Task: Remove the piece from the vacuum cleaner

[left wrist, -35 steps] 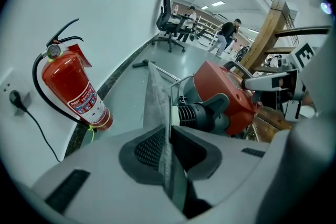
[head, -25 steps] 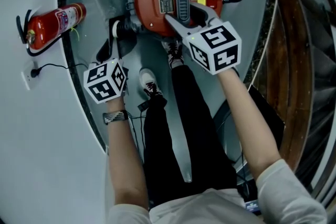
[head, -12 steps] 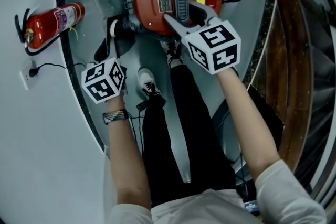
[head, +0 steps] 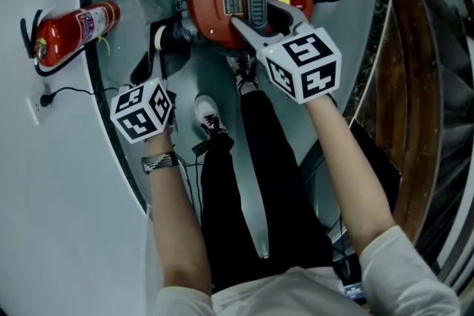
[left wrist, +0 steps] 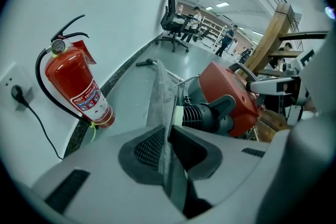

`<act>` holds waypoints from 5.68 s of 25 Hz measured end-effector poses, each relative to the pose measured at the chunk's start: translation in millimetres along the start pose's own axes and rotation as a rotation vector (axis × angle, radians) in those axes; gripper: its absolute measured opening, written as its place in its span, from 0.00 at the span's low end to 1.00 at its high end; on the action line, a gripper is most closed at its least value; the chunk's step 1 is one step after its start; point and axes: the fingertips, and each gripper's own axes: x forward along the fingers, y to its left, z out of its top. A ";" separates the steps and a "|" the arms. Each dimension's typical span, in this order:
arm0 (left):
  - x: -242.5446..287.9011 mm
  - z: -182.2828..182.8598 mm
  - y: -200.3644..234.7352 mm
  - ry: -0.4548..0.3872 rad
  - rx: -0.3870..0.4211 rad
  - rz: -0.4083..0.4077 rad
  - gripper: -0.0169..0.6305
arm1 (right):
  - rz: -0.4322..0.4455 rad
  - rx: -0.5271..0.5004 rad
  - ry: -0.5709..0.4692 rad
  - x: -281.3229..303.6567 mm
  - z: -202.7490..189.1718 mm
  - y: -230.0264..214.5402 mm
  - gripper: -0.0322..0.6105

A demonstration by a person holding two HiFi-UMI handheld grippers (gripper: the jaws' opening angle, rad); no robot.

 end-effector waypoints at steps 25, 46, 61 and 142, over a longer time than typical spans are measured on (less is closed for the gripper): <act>0.9 0.3 6.4 -0.005 -0.033 -0.010 0.12 | -0.004 -0.008 -0.002 -1.3 0.0 0.8 0.41; 3.5 1.5 10.8 0.015 -0.001 -0.026 0.12 | -0.006 -0.007 -0.004 -1.2 0.2 0.4 0.41; 6.9 3.4 14.6 0.040 0.029 -0.030 0.13 | -0.003 -0.009 -0.006 -1.1 0.4 1.0 0.41; -394.3 157.1 -71.5 -0.237 0.464 -0.004 0.07 | -0.048 -0.524 -0.179 -343.6 204.6 155.7 0.10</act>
